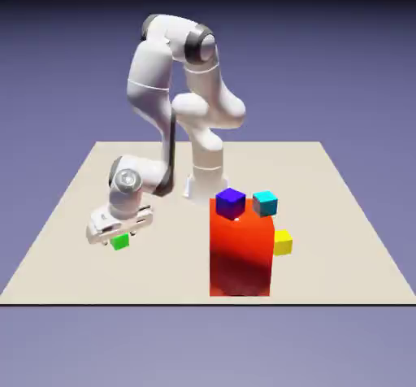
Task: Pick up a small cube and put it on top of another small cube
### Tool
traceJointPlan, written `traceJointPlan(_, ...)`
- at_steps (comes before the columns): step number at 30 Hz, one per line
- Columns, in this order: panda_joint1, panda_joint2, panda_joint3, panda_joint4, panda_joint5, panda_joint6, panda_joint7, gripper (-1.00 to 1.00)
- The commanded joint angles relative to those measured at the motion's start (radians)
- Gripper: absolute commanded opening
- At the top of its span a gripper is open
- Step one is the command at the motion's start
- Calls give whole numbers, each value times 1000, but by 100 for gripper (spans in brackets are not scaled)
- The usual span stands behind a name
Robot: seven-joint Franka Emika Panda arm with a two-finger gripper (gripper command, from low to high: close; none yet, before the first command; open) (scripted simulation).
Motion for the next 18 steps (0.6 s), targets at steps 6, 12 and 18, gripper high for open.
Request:
traceJointPlan(6,40,-184,45,-13,81,-206,-84,-100)
traceJointPlan(12,253,-236,11,109,304,-402,-44,-100)
traceJointPlan(18,470,-350,-66,247,537,-585,85,-100)
